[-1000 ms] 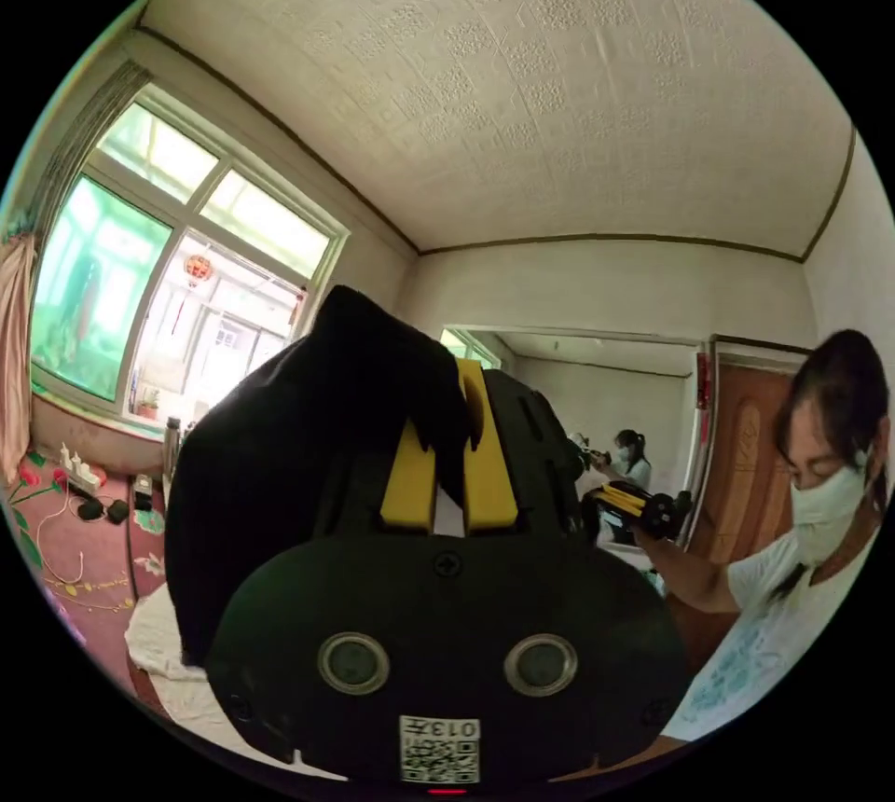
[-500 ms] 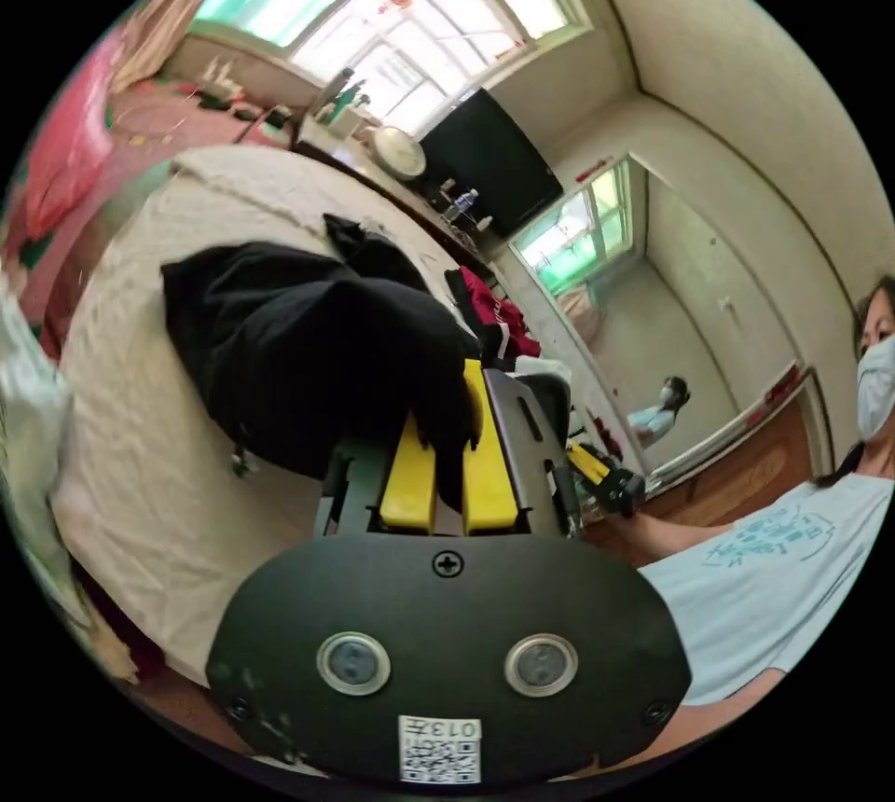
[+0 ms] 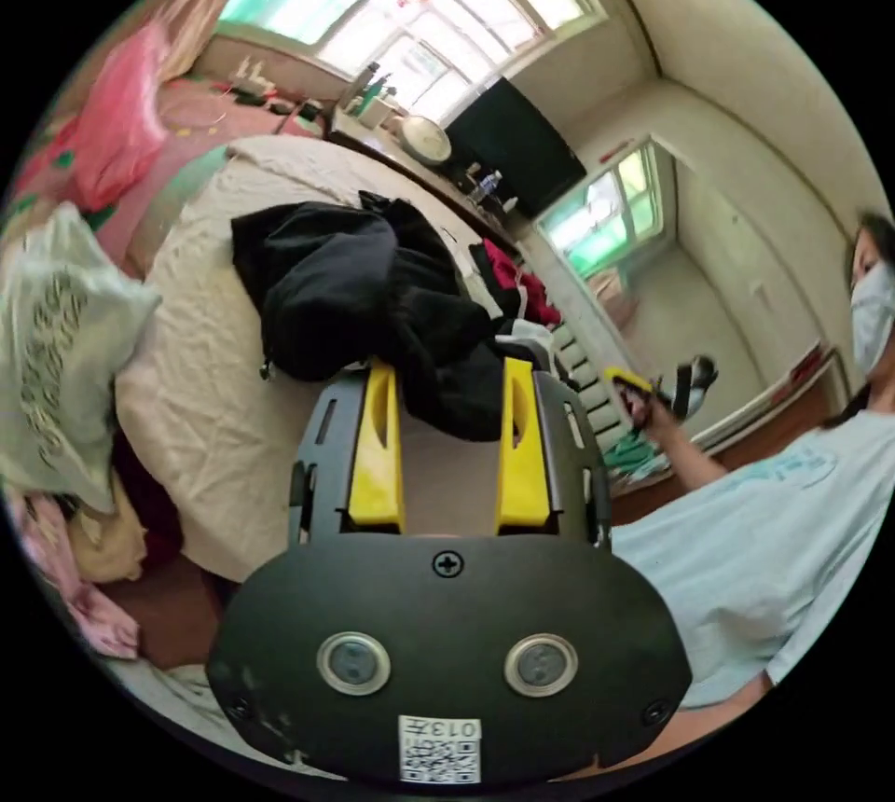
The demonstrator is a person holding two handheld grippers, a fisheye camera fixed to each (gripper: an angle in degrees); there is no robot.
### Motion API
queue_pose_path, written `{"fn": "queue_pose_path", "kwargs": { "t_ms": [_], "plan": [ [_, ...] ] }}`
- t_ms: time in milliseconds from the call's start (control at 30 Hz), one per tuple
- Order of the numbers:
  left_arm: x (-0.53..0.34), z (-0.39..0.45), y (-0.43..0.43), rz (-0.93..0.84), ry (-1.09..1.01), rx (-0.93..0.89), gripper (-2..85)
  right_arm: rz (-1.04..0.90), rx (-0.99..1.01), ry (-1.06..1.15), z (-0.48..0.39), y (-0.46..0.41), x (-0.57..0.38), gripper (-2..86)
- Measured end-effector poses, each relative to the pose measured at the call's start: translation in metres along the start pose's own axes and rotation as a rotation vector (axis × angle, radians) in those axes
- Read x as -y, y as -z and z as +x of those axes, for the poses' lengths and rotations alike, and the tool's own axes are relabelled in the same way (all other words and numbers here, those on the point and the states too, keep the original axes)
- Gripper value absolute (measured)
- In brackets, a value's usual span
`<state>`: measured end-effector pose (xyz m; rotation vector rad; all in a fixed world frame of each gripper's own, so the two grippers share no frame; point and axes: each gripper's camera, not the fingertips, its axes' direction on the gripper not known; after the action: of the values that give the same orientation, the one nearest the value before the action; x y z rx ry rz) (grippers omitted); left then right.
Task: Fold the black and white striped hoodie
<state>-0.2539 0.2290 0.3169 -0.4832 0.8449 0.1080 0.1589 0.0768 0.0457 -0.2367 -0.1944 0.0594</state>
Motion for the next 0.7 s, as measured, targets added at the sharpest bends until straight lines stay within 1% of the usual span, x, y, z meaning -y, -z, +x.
{"fn": "queue_pose_path", "kwargs": {
  "t_ms": [67, 133, 167, 200, 233, 267, 300, 367, 433, 467, 500, 533, 600, 633, 667, 700],
  "plan": [
    [0.022, 0.034, -0.012, -0.032, -0.102, 0.021, 20.4, -0.04, 0.077, -0.12, 0.042, -0.027, 0.023, 15.0],
    [0.043, 0.062, -0.023, -0.058, -0.168, 0.053, 21.3, -0.164, 0.197, -0.231, 0.081, -0.069, 0.046, 14.5],
    [0.053, 0.076, -0.025, -0.047, -0.196, 0.077, 21.0, -0.194, 0.22, -0.26, 0.089, -0.078, 0.049, 14.1],
    [0.059, 0.084, -0.022, -0.022, -0.205, 0.1, 20.3, -0.246, 0.28, -0.324, 0.103, -0.093, 0.053, 12.0],
    [0.06, 0.084, -0.018, -0.007, -0.199, 0.11, 19.7, -0.276, 0.3, -0.354, 0.113, -0.101, 0.055, 8.4],
    [0.06, 0.08, -0.008, 0.021, -0.173, 0.132, 18.8, -0.288, 0.292, -0.346, 0.114, -0.102, 0.057, 6.4],
    [0.058, 0.073, 0.002, 0.044, -0.139, 0.147, 18.1, -0.295, 0.283, -0.319, 0.116, -0.102, 0.06, 2.6],
    [0.056, 0.069, 0.019, 0.07, -0.117, 0.183, 18.2, -0.237, 0.264, -0.256, 0.116, -0.085, 0.065, 1.4],
    [0.058, 0.077, 0.033, 0.126, -0.147, 0.199, 19.2, -0.103, 0.263, -0.137, 0.114, -0.039, 0.067, 0.6],
    [0.066, 0.088, 0.034, 0.138, -0.191, 0.183, 19.5, -0.063, 0.278, -0.11, 0.114, -0.024, 0.066, 0.5],
    [0.078, 0.1, 0.024, 0.11, -0.254, 0.159, 19.9, 0.028, 0.332, -0.057, 0.114, 0.007, 0.062, 0.3],
    [0.084, 0.107, 0.013, 0.077, -0.29, 0.148, 20.1, 0.117, 0.392, 0.001, 0.112, 0.039, 0.055, 0.2],
    [0.103, 0.126, -0.058, -0.1, -0.394, 0.106, 22.2, 0.208, 0.437, 0.066, 0.107, 0.083, 0.04, 0.0],
    [0.104, 0.13, -0.08, -0.15, -0.421, 0.088, 22.3, 0.248, 0.449, 0.1, 0.102, 0.108, 0.03, 0.0],
    [0.104, 0.137, -0.124, -0.267, -0.476, 0.078, 22.4, 0.267, 0.45, 0.107, 0.1, 0.121, 0.024, 0.0],
    [0.103, 0.143, -0.159, -0.341, -0.517, 0.078, 22.0, 0.304, 0.448, 0.106, 0.097, 0.143, 0.011, -0.1]
  ]
}}
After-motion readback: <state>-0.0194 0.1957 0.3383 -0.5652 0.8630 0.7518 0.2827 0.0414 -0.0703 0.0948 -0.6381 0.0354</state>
